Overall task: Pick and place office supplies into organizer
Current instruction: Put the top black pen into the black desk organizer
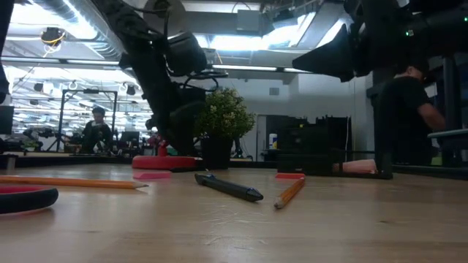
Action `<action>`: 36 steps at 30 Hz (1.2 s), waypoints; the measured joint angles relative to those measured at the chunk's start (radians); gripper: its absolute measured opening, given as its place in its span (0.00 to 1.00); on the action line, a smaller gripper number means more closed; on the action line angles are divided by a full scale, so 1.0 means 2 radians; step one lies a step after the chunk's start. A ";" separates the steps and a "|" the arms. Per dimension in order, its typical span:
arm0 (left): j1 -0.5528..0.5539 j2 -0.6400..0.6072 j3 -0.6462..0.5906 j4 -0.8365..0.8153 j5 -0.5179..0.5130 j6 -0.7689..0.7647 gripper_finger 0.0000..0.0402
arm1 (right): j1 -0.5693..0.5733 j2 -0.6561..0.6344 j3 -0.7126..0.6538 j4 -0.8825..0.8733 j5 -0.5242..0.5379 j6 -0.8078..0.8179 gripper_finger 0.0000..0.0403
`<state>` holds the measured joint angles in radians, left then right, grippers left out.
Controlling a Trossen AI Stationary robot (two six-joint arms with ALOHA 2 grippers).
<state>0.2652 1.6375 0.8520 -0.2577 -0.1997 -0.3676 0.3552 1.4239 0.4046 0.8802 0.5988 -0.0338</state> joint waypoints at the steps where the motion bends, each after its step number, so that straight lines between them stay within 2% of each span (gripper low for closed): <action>1: 0.001 0.000 0.000 0.000 0.000 -0.001 0.34 | -0.001 0.000 0.000 0.000 0.000 -0.005 0.01; 15: -0.006 0.002 0.000 -0.002 -0.035 -0.017 0.34 | -0.020 0.000 0.000 -0.001 0.000 -0.052 0.01; 21: -0.014 0.032 0.000 -0.001 -0.038 -0.018 0.34 | -0.020 0.000 0.000 -0.001 0.000 -0.054 0.01; 24: -0.014 0.049 0.000 0.000 -0.058 -0.017 0.34 | -0.020 0.000 0.000 -0.001 0.000 -0.054 0.01; 29: -0.011 0.064 0.002 0.000 -0.039 -0.024 0.33 | -0.020 0.000 0.000 -0.001 0.000 -0.053 0.01; 36: -0.010 0.061 0.003 -0.025 -0.043 -0.034 0.33 | -0.020 0.000 0.000 -0.001 0.000 -0.053 0.01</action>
<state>0.2459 1.7596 0.8574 -0.3083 -0.2866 -0.4358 0.3161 1.4239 0.4046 0.8783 0.5983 -0.1406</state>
